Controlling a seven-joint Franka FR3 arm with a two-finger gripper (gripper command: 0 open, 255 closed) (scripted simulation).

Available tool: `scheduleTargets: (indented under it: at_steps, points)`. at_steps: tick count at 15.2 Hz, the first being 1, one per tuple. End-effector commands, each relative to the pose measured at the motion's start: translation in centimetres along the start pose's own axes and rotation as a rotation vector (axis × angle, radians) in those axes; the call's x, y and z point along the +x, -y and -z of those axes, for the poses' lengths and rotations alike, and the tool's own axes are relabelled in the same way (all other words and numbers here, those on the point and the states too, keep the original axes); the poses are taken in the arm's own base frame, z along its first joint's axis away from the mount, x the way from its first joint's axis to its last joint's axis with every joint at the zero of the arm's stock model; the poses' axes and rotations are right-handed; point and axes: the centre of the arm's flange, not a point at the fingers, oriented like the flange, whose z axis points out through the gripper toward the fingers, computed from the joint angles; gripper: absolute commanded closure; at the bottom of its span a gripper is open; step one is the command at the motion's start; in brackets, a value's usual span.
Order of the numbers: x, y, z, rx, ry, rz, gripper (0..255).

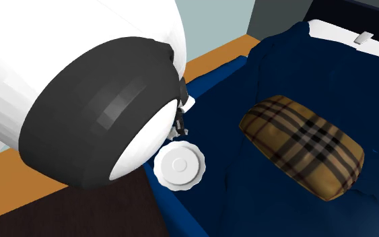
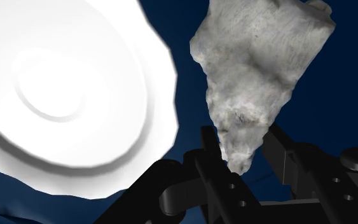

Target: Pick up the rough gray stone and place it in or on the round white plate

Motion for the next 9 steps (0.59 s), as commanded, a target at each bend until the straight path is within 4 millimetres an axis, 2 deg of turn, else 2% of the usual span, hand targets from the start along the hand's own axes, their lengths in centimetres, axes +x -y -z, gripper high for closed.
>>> scheduleTargets:
  at_steps: [1, 9]
  points:
    - [-0.1, 0.0, 0.0, 0.000, 0.001, 0.001, 255]
    - [0.6, -0.7, 4.1, 0.000, 0.001, 0.001, 255]
